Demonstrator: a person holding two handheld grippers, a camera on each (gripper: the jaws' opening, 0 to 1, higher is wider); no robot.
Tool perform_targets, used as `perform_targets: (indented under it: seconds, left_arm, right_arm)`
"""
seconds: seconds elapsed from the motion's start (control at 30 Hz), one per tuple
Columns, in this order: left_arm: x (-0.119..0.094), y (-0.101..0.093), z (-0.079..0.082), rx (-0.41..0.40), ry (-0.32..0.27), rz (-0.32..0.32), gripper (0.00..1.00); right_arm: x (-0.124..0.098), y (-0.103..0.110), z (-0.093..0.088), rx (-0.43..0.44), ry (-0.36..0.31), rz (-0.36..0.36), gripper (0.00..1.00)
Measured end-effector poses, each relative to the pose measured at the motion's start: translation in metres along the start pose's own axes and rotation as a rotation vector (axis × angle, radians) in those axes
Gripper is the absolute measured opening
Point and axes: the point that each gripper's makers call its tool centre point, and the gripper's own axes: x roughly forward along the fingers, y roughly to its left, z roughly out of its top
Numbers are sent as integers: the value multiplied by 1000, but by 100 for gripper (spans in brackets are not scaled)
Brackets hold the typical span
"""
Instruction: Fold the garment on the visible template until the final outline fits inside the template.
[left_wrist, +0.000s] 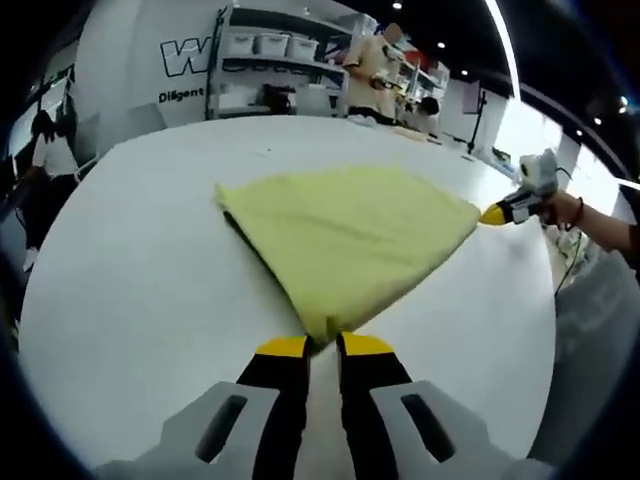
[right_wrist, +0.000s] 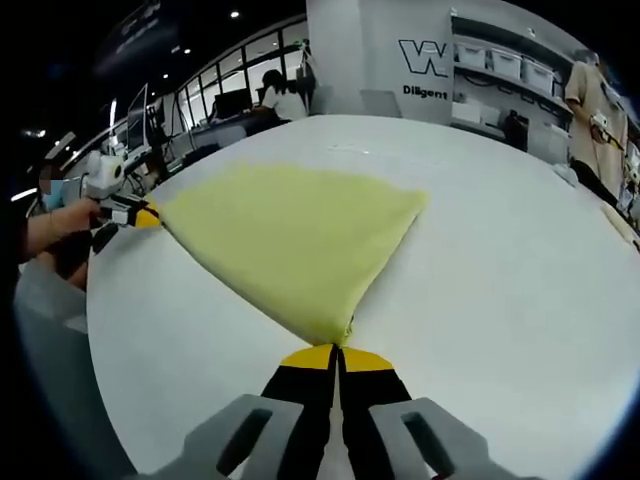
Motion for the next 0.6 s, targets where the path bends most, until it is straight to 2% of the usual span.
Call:
perform_targets:
  seconds: [0.33,0.4,0.6]
  left_arm:
    - [3,1,-1,26,3,4,2]
    - [4,2,-1,55,17,-2,1]
    - [-1,1,1,226,69,1,0]
  right_arm:
    - [0,0,-3,3,8,-1,0]
    - [0,0,-3,2,8,-3,0]
    - [-2,-5,1,13,-9,-16,0]
